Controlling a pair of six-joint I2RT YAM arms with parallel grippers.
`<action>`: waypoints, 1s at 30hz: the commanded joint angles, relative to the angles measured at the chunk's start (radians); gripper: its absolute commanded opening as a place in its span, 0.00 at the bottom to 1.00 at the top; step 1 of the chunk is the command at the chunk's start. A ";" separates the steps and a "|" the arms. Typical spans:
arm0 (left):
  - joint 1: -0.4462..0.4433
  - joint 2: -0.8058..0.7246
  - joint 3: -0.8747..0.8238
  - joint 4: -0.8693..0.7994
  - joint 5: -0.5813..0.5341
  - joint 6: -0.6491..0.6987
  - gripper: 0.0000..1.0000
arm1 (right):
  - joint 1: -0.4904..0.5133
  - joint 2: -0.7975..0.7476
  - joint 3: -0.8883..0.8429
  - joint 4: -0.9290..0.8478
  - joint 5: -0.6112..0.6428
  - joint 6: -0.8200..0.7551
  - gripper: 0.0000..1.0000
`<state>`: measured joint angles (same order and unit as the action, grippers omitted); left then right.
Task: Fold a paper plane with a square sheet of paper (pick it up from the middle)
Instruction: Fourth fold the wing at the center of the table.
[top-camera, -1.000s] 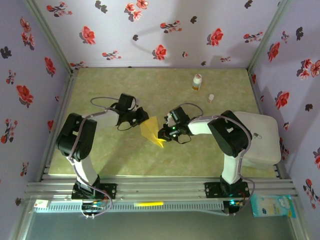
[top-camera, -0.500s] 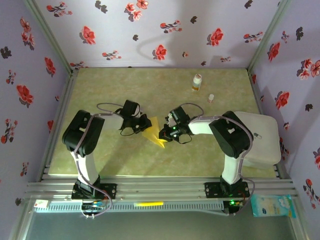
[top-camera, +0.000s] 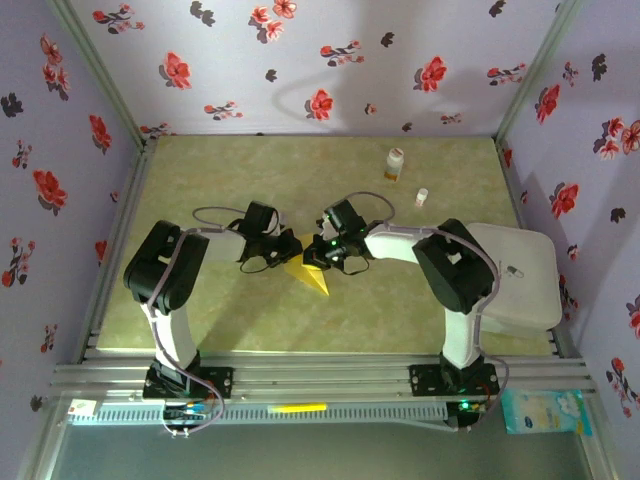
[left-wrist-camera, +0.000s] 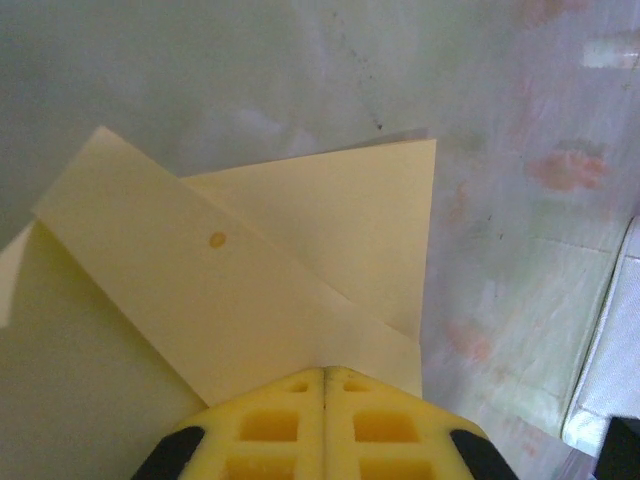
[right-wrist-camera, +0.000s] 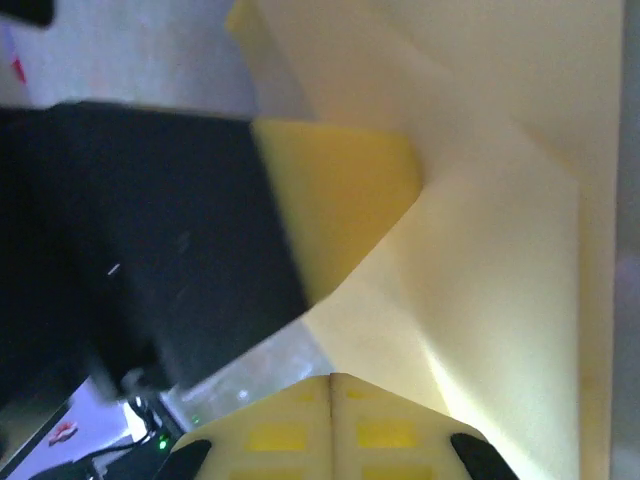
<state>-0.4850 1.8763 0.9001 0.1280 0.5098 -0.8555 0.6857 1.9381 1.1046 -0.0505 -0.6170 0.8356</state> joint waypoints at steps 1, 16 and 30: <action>0.005 0.027 -0.038 -0.092 -0.061 0.035 0.04 | 0.005 0.065 0.015 -0.032 0.026 0.013 0.01; 0.026 0.030 -0.053 -0.077 -0.062 0.022 0.04 | 0.021 -0.080 -0.288 0.083 -0.016 0.049 0.01; 0.029 0.033 -0.072 -0.051 -0.068 0.000 0.03 | 0.031 -0.190 -0.470 0.118 -0.040 0.057 0.02</action>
<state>-0.4747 1.8763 0.8783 0.1692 0.5327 -0.8581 0.6994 1.7473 0.6922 0.1776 -0.6437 0.8761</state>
